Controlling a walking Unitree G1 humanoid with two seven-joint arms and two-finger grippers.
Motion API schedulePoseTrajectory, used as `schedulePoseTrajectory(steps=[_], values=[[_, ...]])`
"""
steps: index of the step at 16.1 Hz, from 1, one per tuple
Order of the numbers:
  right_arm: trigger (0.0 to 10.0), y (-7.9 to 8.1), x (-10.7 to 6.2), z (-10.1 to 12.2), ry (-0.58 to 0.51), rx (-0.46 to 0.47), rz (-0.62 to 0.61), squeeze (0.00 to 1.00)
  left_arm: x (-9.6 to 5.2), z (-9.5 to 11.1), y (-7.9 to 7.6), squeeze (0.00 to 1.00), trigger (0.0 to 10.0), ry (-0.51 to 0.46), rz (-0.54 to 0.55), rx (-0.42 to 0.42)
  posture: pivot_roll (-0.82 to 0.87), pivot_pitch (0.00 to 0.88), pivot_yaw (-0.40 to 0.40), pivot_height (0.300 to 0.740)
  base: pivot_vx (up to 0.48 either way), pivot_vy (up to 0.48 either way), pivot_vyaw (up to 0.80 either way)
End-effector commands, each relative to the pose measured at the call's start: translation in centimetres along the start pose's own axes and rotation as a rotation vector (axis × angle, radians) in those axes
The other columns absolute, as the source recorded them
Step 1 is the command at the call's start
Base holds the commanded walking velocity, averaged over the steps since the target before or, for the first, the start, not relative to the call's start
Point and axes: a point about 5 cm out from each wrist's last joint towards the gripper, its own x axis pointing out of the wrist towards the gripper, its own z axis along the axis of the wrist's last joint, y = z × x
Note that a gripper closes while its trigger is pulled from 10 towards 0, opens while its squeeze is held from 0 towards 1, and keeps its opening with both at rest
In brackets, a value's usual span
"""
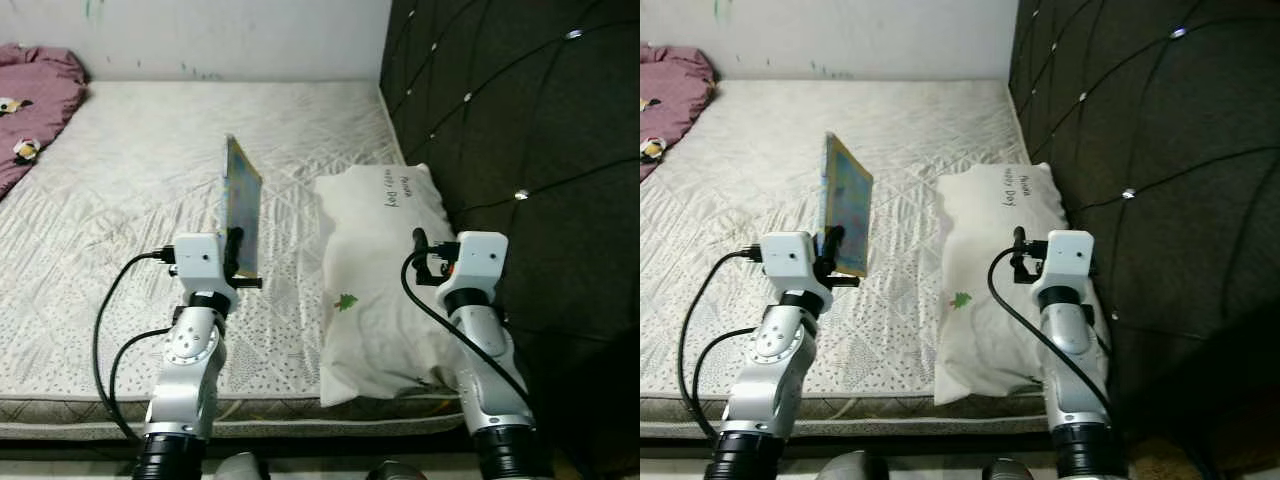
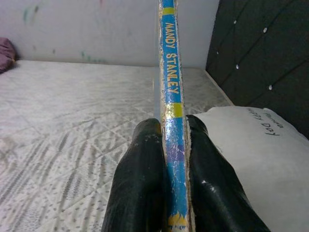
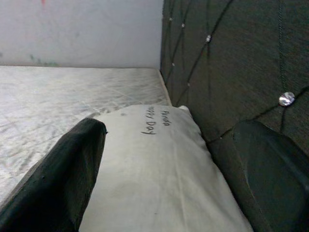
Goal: Clean up the room
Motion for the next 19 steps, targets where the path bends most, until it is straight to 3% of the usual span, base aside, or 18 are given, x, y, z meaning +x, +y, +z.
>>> schedulePoseTrajectory(steps=[1,4,12,17,19], values=[[10.0,0.13,0.12,0.31,-0.007,0.001,0.004,0.0,0.09,0.6,0.44,0.0,10.0,-0.023,0.017,0.012,-0.02,0.0,-0.004,0.74,0.0,0.0,0.0],[10.0,0.15,0.14,0.25,-0.003,-0.001,0.008,0.0,0.11,0.41,0.56,0.0,10.0,-0.004,0.034,0.0,-0.02,0.0,-0.007,0.74,0.0,0.091,0.0],[10.0,0.11,0.08,0.21,-0.003,-0.007,0.009,0.0,0.14,0.39,0.38,0.0,10.0,-0.004,0.022,-0.005,-0.02,0.0,-0.007,0.74,0.0,0.48,0.0],[10.0,0.06,0.15,0.26,-0.008,-0.012,0.001,0.0,0.2,0.31,0.48,0.0,10.0,0.008,0.052,0.038,-0.03,0.0,-0.01,0.74,0.0,0.0,0.0],[10.0,0.3,-0.15,0.82,-0.055,-0.056,-0.009,0.0,0.22,0.35,0.48,0.0,10.0,0.024,0.029,-0.027,-0.03,0.0,0.005,0.74,0.0,0.0,0.0]])
